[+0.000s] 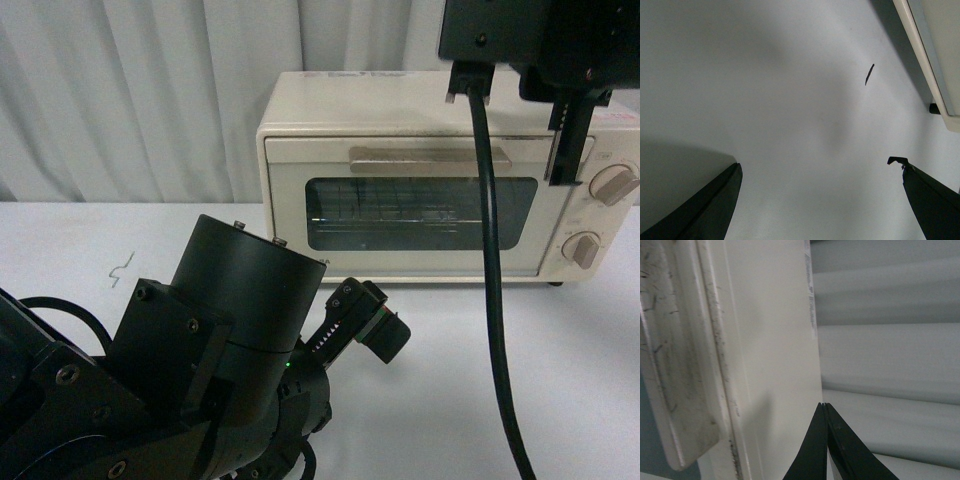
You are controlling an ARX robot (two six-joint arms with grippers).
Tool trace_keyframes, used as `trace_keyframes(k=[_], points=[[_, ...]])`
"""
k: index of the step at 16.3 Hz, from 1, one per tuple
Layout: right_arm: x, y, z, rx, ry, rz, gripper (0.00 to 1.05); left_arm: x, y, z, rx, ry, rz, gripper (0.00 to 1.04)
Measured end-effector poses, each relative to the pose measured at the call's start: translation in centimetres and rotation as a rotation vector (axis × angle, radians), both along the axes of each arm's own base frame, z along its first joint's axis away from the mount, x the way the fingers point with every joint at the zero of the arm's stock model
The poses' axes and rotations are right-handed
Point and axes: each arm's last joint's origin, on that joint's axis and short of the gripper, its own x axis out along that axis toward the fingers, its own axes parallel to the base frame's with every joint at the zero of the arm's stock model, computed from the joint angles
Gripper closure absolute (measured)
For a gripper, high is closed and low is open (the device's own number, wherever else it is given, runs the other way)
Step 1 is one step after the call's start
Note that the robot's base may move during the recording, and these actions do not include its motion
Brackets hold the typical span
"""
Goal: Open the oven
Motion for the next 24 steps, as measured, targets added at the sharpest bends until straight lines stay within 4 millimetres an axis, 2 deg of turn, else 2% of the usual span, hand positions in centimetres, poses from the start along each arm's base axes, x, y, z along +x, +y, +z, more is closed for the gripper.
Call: trace_keyframes(k=[4,7,13,18,24], points=[[-0.2,1.0,-1.1,-0.008,0.066,0.054,1.03,0.0,0.0,0.0,0.000,0.000,0.000,0.07],[-0.3,1.7,-3.0,-0.015,0.146,0.082,1.03,0.0,0.0,0.0,0.000,0.000,0.000,0.07],[-0.2,1.8,-4.4,-0.001,0.201,0.089,1.03,0.0,0.0,0.0,0.000,0.000,0.000,0.07],[1.0,1.4,-4.3,0.007,0.202,0.086,1.03,0.0,0.0,0.0,0.000,0.000,0.000,0.07],[1.0,1.1,-4.2,0.060,0.271,0.062,1.03,0.0,0.0,0.0,0.000,0.000,0.000,0.07]])
